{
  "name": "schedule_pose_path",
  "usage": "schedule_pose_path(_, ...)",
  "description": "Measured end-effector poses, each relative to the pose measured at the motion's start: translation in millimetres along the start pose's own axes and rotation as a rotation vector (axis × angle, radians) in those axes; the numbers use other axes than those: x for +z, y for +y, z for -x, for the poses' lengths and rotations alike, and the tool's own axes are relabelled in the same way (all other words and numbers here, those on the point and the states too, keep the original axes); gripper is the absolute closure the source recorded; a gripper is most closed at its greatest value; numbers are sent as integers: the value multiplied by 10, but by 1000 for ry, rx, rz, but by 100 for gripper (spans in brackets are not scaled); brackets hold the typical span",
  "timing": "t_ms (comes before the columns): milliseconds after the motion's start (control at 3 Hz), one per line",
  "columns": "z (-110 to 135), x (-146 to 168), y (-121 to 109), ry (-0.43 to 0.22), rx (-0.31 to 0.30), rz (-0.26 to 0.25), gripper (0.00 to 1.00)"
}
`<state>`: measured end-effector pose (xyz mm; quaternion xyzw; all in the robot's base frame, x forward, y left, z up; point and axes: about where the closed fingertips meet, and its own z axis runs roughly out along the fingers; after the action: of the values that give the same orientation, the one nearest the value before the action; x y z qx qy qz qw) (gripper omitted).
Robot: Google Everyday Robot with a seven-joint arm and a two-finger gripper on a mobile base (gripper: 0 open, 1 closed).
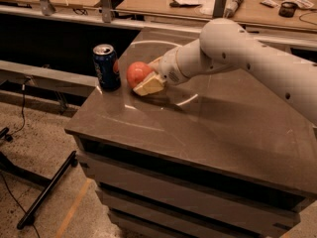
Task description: Move apple near pepsi can
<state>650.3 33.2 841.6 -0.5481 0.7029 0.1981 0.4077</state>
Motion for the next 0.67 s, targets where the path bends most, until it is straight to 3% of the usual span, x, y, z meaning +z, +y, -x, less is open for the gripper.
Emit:
schedule_pose_path(333,50,32,30,-8,-3,9,59)
schedule_pose_path(667,62,54,49,-8,-5,13,28)
